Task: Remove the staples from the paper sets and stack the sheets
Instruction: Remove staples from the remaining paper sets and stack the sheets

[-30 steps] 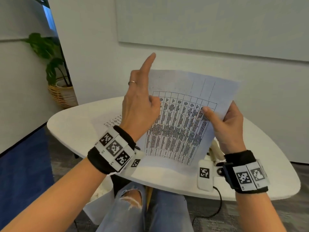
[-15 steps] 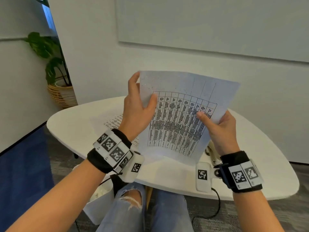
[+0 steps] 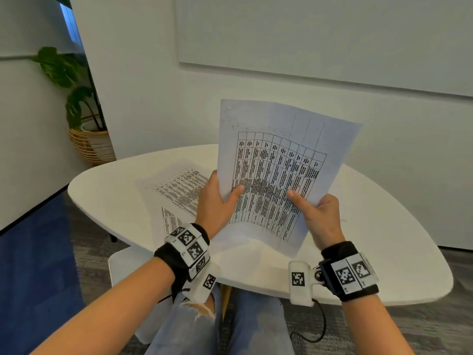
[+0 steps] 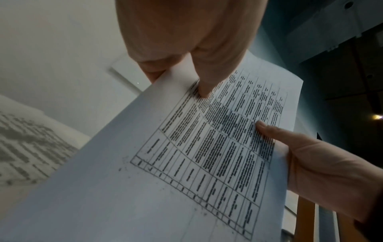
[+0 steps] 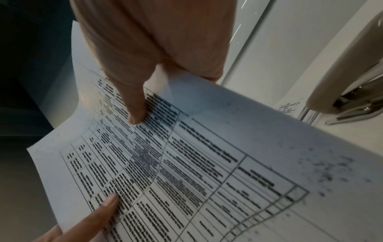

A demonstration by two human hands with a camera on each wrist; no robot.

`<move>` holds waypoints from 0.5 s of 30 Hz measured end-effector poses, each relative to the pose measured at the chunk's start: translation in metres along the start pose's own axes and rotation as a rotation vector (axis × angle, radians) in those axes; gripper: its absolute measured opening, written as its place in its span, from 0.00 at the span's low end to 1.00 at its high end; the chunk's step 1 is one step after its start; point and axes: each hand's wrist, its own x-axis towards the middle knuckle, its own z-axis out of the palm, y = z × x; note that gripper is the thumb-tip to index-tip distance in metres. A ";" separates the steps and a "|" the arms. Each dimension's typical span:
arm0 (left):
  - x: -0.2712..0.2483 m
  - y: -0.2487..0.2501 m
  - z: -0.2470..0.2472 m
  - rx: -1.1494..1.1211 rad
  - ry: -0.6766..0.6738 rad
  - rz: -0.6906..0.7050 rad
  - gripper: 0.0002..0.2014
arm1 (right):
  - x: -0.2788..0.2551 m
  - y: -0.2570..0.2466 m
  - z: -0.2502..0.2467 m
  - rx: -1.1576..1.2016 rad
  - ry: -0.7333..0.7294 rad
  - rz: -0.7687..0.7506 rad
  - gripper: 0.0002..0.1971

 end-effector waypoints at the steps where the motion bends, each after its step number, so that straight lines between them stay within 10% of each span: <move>1: -0.001 -0.001 0.002 -0.005 0.017 -0.003 0.14 | 0.000 0.002 0.001 -0.017 0.012 0.007 0.22; 15: 0.000 0.000 -0.015 0.085 -0.017 -0.081 0.17 | 0.019 0.018 -0.020 -0.097 -0.139 0.071 0.10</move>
